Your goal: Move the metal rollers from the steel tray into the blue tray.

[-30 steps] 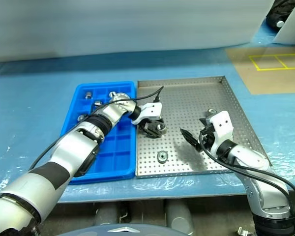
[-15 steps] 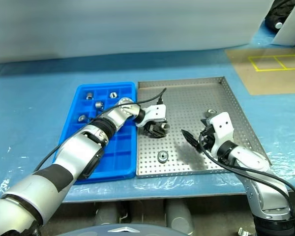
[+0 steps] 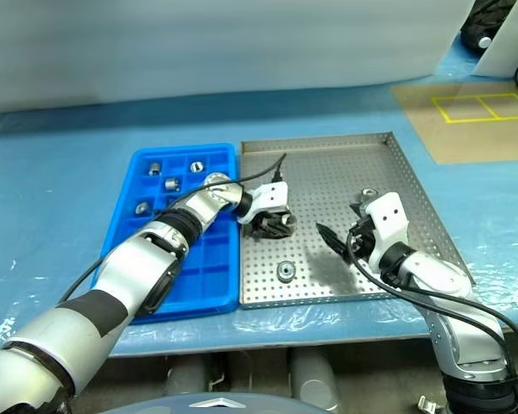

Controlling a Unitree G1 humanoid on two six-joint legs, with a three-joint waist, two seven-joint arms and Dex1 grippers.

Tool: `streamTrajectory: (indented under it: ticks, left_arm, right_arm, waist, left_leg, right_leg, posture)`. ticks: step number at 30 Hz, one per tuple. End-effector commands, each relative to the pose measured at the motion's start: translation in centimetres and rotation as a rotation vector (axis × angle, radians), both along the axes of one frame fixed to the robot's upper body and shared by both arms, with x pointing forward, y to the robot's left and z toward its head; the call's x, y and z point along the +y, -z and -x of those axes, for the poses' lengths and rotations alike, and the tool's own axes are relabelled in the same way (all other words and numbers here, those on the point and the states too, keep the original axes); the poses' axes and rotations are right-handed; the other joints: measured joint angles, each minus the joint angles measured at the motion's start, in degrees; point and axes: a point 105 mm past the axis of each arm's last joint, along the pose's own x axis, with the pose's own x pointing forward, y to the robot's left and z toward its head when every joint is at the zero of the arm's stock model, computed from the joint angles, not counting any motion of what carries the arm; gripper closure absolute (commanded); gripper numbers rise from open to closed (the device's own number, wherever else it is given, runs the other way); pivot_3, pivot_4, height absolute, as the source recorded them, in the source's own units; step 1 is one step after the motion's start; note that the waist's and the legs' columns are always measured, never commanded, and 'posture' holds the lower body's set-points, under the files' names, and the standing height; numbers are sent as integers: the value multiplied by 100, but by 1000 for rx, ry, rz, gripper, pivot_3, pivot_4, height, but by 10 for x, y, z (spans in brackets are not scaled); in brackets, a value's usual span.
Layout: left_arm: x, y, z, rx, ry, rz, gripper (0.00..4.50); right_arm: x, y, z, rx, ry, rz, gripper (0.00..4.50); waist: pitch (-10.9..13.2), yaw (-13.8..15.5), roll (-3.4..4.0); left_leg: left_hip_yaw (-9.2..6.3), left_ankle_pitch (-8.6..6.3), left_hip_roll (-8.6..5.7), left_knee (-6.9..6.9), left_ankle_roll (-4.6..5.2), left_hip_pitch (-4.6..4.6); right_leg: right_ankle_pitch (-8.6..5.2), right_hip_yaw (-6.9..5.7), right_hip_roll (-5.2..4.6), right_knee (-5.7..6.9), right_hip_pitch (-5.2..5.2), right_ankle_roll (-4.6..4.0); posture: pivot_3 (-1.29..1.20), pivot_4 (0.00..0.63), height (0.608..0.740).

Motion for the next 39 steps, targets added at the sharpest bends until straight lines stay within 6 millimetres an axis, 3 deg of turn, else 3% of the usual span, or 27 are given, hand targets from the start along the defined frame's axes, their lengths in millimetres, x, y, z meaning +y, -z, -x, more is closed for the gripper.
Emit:
streamTrajectory:
  ticks: [1,5,10,14,19,22,26,29,39]
  left_arm:
    - [5,-57,0,-19,91,242,2604]
    - [29,-84,2,-7,109,385,2604]
    - [91,-82,13,-33,50,349,2604]
    - [134,-84,25,-98,-96,322,2604]
    - [174,-92,33,-156,-311,337,2604]
    - [199,-86,42,-153,-436,336,2604]
    - [213,-79,49,-76,-557,430,2604]
    - [216,-59,49,-62,-593,384,2604]
    - [186,-45,33,-86,-554,359,2604]
  right_arm:
    - [10,-8,-6,-40,-59,1,0]
    - [19,-7,-17,-42,-110,-1,0]
    - [43,-9,-35,-45,-236,-8,0]
    - [59,-12,-50,-47,-341,-15,0]
    - [83,-18,-64,-53,-471,-25,0]
    - [103,-21,-68,-54,-568,-35,0]
    - [124,-23,-64,-41,-684,-55,0]
    - [133,-22,-60,-24,-750,-52,0]
    - [130,-20,-60,-23,-738,-46,0]
  waist:
    - [0,1,0]
    - [0,16,1]
    - [1,34,5]
    - [4,280,10]
    - [7,694,11]
    - [6,858,11]
    - [6,1045,10]
    - [7,1182,10]
    - [6,1298,7]
  left_leg:
    - [0,9,1,-1,14,-10]
    - [1,11,18,-11,18,-36]
    - [4,12,31,-32,16,-22]
    - [4,21,35,-44,1,-19]
    - [5,28,35,-45,-13,-17]
    - [5,25,35,-46,-28,-15]
    - [3,26,35,-55,-47,-15]
    - [-1,35,37,-57,-62,-15]
    - [-13,62,39,-62,-108,-4]
  right_leg:
    - [1,0,1,2,-13,0]
    - [2,-4,15,10,-54,-1]
    - [1,-5,25,15,-56,-3]
    - [0,-11,25,18,-57,-5]
    - [-1,-14,22,23,-57,-6]
    - [-2,-15,22,29,-56,-8]
    - [-4,-19,22,35,-60,-11]
    - [-10,-24,22,60,-69,-21]
    - [-10,-24,22,92,-72,-20]
  posture:
    - [-510,150,740]
    - [-425,150,740]
    - [-291,150,740]
    - [-127,150,740]
    - [52,150,740]
    - [120,150,740]
    - [181,150,740]
    - [211,150,740]
    - [180,150,740]
